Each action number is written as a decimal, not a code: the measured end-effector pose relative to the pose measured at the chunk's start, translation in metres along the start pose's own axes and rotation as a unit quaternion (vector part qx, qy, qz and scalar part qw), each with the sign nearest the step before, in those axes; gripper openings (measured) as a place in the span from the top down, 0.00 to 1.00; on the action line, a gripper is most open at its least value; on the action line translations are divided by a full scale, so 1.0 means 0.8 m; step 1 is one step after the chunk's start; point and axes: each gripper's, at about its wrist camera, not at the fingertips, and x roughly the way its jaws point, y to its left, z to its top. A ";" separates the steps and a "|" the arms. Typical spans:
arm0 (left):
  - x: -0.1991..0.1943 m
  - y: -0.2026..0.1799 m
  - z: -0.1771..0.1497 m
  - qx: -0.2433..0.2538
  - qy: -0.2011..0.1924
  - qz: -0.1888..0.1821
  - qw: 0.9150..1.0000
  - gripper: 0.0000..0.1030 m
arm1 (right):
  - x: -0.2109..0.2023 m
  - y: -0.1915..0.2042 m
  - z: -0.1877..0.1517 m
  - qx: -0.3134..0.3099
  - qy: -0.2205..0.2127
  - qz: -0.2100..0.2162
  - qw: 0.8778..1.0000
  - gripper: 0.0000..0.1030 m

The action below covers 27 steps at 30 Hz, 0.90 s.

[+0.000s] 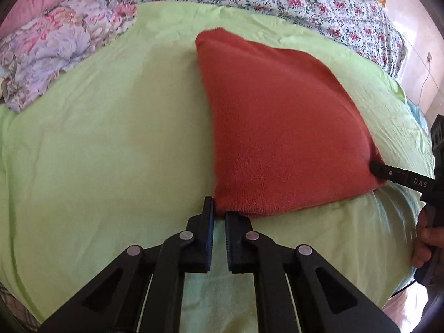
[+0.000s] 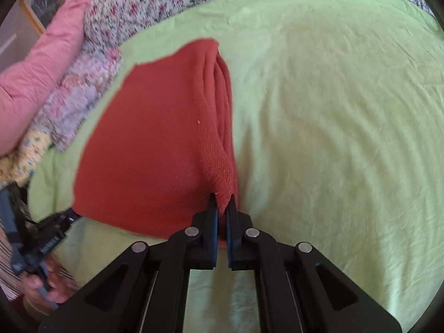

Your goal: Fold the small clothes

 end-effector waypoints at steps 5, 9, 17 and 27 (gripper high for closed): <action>-0.009 0.003 -0.006 0.018 0.018 -0.012 1.000 0.94 | -0.006 -0.012 0.000 0.026 0.006 0.002 1.000 0.86; -0.044 0.013 -0.007 0.015 0.013 -0.056 0.998 0.94 | -0.035 -0.023 -0.002 0.052 -0.003 0.004 0.999 0.82; -0.062 -0.009 0.034 0.023 -0.030 -0.126 0.991 0.91 | -0.067 0.034 0.014 0.008 -0.062 0.055 0.997 0.79; 0.011 -0.002 0.029 0.004 0.032 -0.119 0.992 0.91 | -0.002 0.014 -0.002 0.014 -0.009 0.008 1.000 0.79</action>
